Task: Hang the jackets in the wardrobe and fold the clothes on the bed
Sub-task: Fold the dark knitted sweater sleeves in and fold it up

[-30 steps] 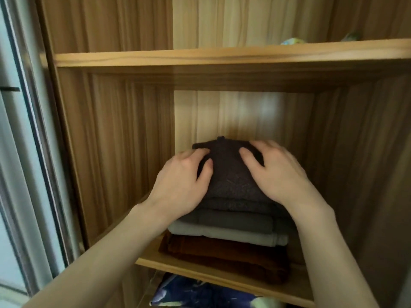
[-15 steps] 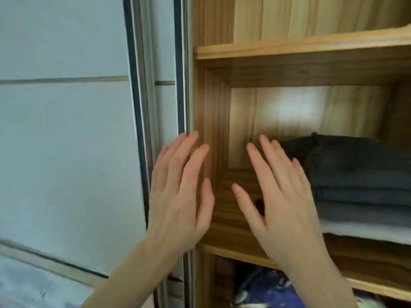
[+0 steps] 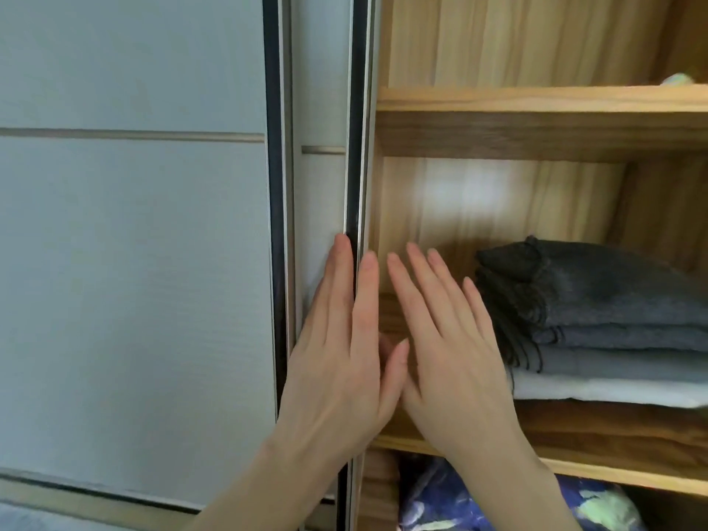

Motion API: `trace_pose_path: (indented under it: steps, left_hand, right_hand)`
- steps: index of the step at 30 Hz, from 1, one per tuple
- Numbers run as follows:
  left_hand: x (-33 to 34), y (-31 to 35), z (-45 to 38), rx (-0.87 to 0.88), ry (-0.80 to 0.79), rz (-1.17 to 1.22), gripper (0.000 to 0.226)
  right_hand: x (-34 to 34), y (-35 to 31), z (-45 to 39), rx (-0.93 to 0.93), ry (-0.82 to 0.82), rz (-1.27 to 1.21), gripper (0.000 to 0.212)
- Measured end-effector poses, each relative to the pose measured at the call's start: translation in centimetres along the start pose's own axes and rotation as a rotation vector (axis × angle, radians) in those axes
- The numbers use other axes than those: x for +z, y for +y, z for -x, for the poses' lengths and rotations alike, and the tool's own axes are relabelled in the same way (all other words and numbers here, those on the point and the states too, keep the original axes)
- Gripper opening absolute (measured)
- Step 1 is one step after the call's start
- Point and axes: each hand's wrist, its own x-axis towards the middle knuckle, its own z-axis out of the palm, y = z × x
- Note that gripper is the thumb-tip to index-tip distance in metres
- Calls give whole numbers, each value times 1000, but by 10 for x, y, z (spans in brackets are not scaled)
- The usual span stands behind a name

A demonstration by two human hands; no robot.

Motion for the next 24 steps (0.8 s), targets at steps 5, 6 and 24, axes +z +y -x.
trace_pose_path:
  steps: [5, 6, 24]
  left_hand:
    - [-7, 3, -1, -31, 39, 140, 68]
    - [-8, 5, -2, -42, 46, 176, 68]
    - [19, 37, -15, 200, -99, 200, 69]
  right_hand:
    - [-1, -1, 4, -21, -20, -3, 67]
    - [-3, 0, 5, -19, -19, 1, 66]
    - [-28, 51, 45, 131, 103, 116, 69]
